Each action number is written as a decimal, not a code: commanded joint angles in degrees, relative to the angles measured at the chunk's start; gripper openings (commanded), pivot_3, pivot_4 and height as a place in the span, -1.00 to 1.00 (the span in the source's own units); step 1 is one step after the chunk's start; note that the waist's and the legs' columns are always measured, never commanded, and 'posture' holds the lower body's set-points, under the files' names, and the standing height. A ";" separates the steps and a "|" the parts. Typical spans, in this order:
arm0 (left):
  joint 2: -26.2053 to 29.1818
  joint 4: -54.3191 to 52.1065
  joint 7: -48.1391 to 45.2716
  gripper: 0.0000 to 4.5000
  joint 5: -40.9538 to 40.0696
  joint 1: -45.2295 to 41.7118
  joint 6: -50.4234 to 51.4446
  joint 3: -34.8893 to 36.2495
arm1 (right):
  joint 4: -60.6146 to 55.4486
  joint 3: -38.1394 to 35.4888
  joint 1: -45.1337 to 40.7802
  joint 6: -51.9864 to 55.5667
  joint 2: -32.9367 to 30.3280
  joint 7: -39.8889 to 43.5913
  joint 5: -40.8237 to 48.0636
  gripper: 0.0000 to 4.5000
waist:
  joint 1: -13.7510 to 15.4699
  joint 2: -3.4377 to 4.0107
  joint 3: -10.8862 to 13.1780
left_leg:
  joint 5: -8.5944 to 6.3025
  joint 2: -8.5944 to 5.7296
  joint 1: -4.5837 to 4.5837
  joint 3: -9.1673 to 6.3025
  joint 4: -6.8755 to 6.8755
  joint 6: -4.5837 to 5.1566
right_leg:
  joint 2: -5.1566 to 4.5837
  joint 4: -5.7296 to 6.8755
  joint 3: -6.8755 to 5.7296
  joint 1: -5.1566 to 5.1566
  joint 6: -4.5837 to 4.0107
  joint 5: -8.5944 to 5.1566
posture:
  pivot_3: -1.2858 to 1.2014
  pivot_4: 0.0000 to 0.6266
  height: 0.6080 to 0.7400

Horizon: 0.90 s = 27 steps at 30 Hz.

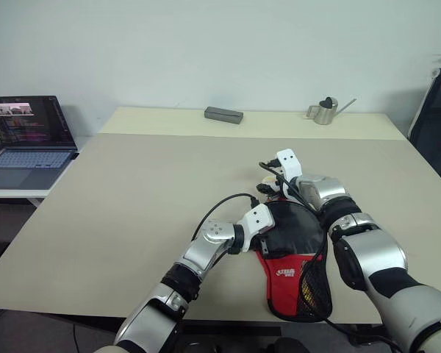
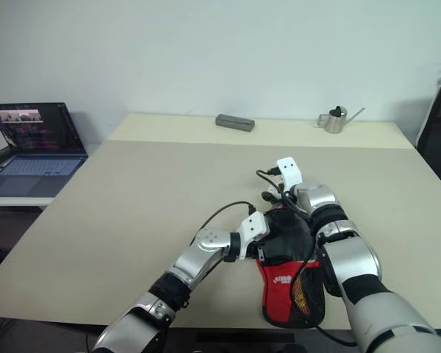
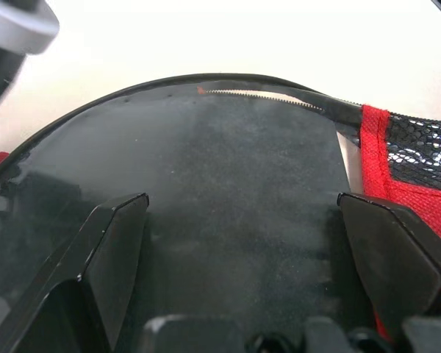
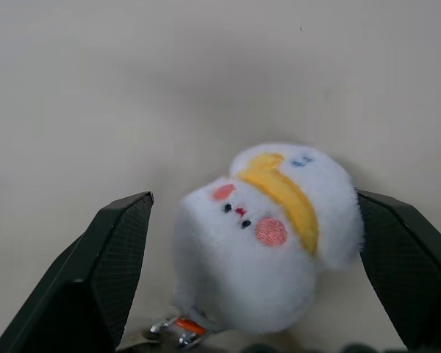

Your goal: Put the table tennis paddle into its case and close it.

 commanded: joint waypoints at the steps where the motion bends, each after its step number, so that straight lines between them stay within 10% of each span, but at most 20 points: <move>1: -0.19 2.11 0.31 1.00 3.18 1.20 0.82 -2.39 | 0.16 0.56 -2.05 -3.13 0.50 -0.08 -1.99 0.83 | -0.10 0.00 0.00 | 0.00 0.00 0.00 0.00 0.00 0.00 | 0.00 0.00 0.00 0.00 0.00 0.00 | 0.03 -0.52 1.00; 14: 0.67 2.69 0.33 1.00 4.73 1.70 0.82 -3.36 | -1.07 2.93 -1.06 -9.28 1.27 0.09 -7.22 -0.81 | -0.35 0.00 -0.06 | 0.02 -0.01 0.02 -0.01 0.01 0.02 | 0.00 0.02 0.01 0.00 0.01 0.01 | 0.03 -0.52 1.00; 27: 0.79 5.36 0.11 1.00 4.87 3.00 1.43 -3.13 | -1.47 0.64 -0.77 -10.27 -5.57 -1.53 -7.14 -0.90 | -0.36 0.01 -0.20 | 0.02 -0.04 0.02 -0.03 0.01 0.03 | -0.01 0.01 0.02 0.03 0.01 0.01 | 0.03 -0.52 1.00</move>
